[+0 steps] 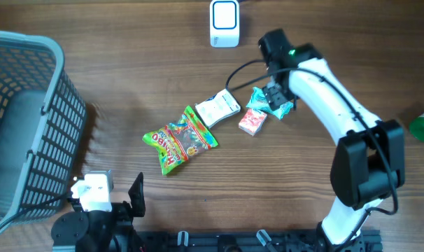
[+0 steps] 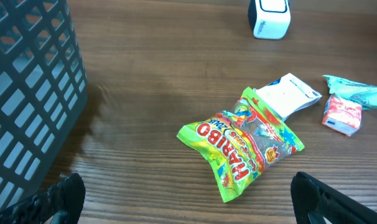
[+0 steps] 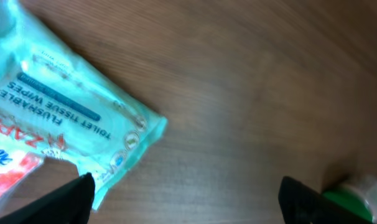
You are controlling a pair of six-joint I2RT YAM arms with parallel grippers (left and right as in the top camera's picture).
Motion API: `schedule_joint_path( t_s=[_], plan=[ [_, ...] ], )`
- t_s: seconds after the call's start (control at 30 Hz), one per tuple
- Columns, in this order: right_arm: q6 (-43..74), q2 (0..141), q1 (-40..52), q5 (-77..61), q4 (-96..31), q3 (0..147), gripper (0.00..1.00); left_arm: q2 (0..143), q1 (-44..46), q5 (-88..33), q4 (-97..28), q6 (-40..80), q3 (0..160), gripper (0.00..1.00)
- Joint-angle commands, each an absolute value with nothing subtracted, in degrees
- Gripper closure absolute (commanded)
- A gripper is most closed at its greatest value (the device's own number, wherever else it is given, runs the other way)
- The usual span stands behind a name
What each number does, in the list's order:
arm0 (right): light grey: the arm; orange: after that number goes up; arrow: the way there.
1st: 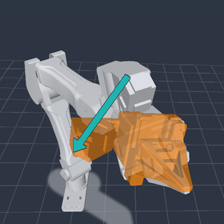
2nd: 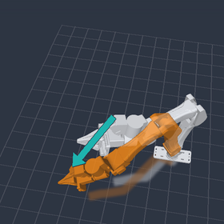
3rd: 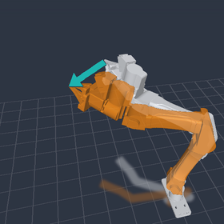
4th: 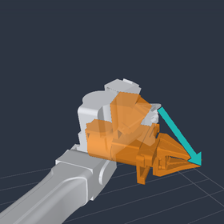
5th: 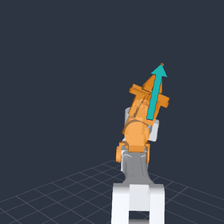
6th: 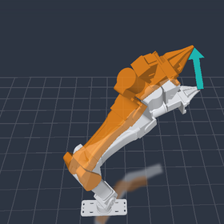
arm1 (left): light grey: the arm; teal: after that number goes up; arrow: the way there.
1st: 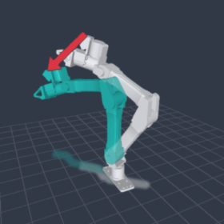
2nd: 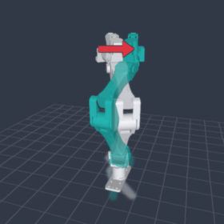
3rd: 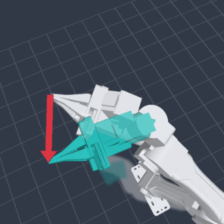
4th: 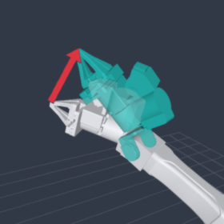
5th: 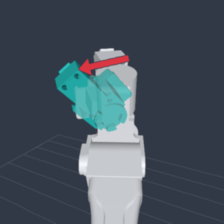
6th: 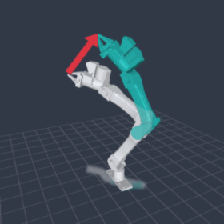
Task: Scan the item barcode
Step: 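Move the right gripper down onto the mint-green tissue wipes pack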
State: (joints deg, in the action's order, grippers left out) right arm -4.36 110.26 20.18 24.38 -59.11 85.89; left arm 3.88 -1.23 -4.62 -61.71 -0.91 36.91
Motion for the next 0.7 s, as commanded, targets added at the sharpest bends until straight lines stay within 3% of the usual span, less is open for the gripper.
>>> schedule_joint_path(
  t_s=[0.0, 0.67],
  plan=[
    [-12.3, 110.5, 24.1, 28.4, -54.5, 81.0, 0.11, 3.9, -1.4, -5.7, -61.6, -0.1, 36.5, 0.0],
    [-14.8, 110.5, 26.5, 27.2, -50.5, 80.1, 0.19, 3.9, -1.4, -5.7, -61.6, -0.2, 36.5, 0.0]
  ],
)
